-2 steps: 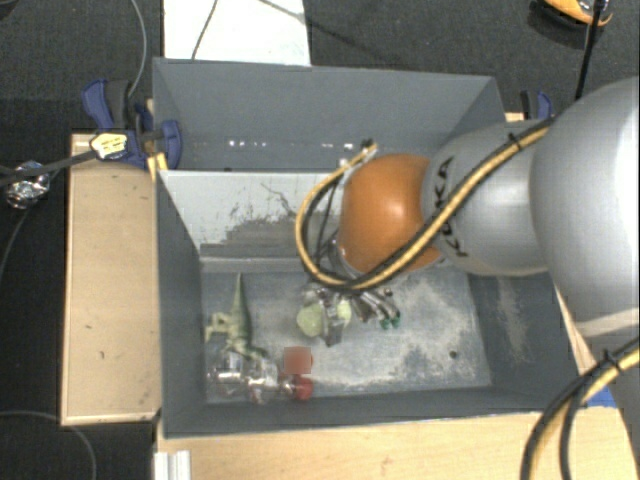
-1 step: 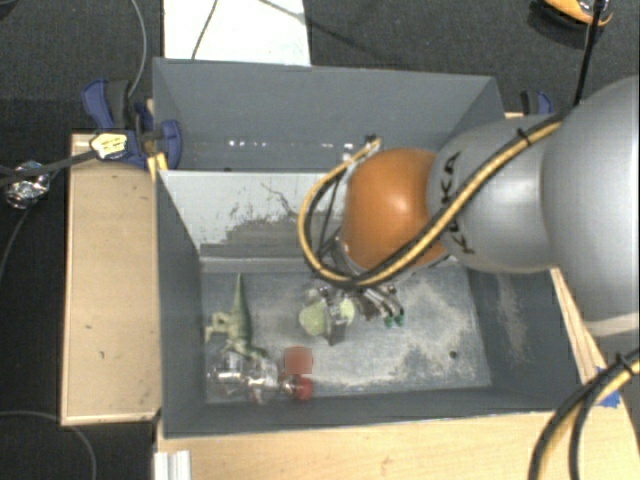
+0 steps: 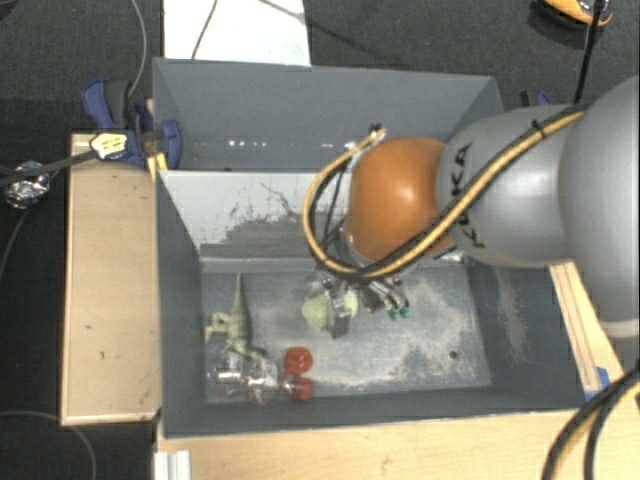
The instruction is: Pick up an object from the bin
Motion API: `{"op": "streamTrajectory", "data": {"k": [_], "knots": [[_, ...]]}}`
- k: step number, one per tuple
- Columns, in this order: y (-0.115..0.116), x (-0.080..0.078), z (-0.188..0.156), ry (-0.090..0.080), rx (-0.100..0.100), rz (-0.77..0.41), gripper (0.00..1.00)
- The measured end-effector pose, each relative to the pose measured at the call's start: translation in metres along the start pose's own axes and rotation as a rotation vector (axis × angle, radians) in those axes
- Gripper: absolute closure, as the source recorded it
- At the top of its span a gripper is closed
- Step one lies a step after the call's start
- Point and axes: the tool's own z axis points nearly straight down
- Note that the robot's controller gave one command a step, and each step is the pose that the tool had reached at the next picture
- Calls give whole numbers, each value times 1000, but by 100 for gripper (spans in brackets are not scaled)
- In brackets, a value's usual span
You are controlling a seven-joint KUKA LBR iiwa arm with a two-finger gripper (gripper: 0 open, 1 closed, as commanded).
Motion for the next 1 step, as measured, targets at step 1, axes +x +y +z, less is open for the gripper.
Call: {"op": "streamTrajectory", "data": {"k": [1], "knots": [[0,-2,-15,-5,1,0,100]]}}
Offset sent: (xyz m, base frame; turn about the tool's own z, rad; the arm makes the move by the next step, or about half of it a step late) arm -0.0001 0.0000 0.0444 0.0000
